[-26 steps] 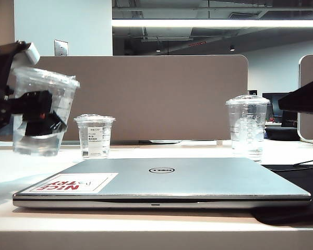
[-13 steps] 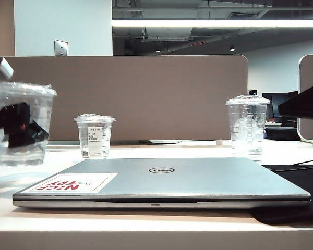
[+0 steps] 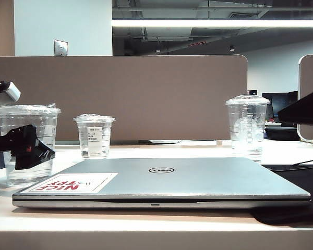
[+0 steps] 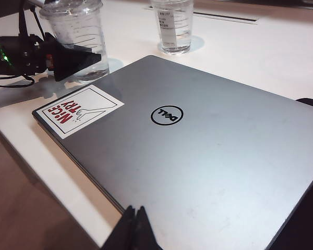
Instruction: Pick up the coffee cup on the middle and place it on the left side of the laptop.
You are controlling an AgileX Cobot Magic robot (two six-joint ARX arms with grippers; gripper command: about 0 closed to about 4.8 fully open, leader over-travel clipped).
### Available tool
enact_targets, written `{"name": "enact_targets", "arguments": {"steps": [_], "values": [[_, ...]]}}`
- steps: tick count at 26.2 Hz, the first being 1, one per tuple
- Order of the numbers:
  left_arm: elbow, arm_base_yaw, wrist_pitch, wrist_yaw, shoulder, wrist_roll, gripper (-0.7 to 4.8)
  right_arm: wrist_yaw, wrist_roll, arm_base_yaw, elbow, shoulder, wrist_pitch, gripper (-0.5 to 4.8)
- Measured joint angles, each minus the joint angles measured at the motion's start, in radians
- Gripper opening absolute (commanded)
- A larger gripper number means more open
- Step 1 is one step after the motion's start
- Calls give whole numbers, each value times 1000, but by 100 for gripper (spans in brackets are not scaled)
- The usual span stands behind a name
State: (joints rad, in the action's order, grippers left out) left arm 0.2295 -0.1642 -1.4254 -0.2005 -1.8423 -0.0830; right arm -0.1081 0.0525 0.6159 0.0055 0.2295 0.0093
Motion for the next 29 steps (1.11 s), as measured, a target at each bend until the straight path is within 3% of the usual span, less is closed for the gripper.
{"name": "enact_targets", "arguments": {"steps": [13,20,29], "values": [[3,0,0,1,-5,4,476,0,0,0,0,0,0,-5],[-35,0,-1,0,-2,4,479,0,0,0,0,0,0,-5],[-164,0,0,5,188,4,479,0,0,0,0,-2,0,-5]]}}
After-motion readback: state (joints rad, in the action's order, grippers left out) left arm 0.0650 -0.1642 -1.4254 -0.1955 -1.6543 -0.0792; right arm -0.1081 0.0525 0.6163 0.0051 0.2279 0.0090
